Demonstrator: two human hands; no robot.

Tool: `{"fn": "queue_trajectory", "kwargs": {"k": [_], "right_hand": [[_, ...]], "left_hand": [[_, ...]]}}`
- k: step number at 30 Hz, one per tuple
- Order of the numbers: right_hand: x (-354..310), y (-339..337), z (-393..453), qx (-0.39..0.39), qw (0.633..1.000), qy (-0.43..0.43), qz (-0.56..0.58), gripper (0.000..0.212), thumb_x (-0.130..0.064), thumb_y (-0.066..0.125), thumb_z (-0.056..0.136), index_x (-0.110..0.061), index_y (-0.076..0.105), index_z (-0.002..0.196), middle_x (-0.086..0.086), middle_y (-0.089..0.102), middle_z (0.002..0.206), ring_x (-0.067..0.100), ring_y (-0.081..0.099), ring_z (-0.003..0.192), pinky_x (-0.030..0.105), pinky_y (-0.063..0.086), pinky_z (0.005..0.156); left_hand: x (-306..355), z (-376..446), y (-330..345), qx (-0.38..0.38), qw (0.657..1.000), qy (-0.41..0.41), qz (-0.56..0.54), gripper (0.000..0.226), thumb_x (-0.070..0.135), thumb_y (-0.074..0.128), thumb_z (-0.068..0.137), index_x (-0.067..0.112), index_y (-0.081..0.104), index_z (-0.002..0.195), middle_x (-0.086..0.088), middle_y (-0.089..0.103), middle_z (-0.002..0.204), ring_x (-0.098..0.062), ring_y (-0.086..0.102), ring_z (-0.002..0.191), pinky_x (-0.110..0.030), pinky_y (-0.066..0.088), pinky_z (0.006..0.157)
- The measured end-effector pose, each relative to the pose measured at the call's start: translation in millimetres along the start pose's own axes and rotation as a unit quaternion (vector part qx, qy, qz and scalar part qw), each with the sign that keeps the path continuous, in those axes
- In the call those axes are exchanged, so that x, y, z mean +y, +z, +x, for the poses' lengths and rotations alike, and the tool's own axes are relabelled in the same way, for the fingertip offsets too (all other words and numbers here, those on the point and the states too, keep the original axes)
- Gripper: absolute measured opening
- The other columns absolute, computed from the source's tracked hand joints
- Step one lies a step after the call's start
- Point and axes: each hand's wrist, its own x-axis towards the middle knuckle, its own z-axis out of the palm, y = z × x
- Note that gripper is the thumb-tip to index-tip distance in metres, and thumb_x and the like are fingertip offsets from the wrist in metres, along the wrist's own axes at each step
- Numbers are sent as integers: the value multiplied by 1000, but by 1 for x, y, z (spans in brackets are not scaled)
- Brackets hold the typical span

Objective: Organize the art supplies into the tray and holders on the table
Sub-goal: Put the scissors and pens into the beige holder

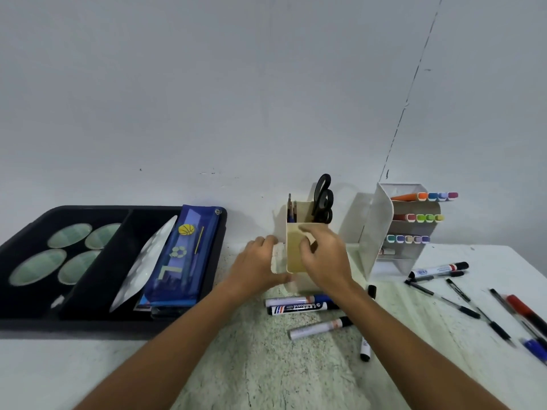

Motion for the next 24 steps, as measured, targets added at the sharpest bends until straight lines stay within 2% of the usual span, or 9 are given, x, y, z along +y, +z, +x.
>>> {"fn": "queue_trajectory", "kwargs": {"k": [2,4,7,11,14,17,20,24], "right_hand": [[8,-9,-31,-22,998,-48,-19,19,-3,65,86,-6,71,103,5,73,96,15,67,77,21,52,73],[19,-19,-62,-50,997,-44,-36,17,-4,66,83,-9,73,98,2,72,89,13,65,70,25,55,65],[39,-30,-96,-64,994,24,-91,20,-2,66,80,-13,73,95,-1,63,86,15,59,68,31,49,56],[64,-45,-104,-62,968,169,-176,20,-16,65,88,-9,61,106,7,55,102,25,57,78,28,38,59],[73,-54,-103,-96,946,240,-197,26,-29,59,94,-12,49,110,5,55,97,22,52,71,29,36,58],[76,-57,-100,-123,935,265,-202,22,-26,54,96,-13,43,109,0,52,80,21,51,68,31,34,55],[76,-60,-93,-141,925,293,-194,16,-18,52,95,-13,39,102,-1,47,74,22,52,70,31,36,57],[77,-66,-84,-146,915,334,-174,15,-22,56,93,-13,44,94,3,53,82,24,53,75,30,35,59]], "left_hand": [[1,-20,12,82,995,36,-35,31,34,74,83,22,54,103,10,54,93,-9,50,86,-19,40,70],[1,-40,27,89,991,86,-46,11,21,71,85,20,62,92,10,57,85,-4,49,79,-21,41,69],[-2,-57,49,51,989,133,-32,19,17,70,85,13,72,103,1,70,98,-14,57,90,-33,47,79],[-1,-58,62,56,995,84,-20,17,22,68,88,14,74,101,1,71,94,-18,60,88,-37,47,79],[4,-54,64,25,999,22,-40,23,27,66,91,15,70,110,4,64,90,-13,54,85,-31,46,75],[5,-44,60,-55,997,-19,-55,25,26,61,94,15,69,115,7,55,88,-7,50,81,-20,37,66],[8,-37,55,-103,993,-35,-42,19,23,61,94,15,72,107,6,57,88,-6,51,76,-15,34,60],[14,-39,50,-111,993,-38,-20,12,25,58,97,17,64,92,2,59,87,-7,51,72,-17,32,56]]}}
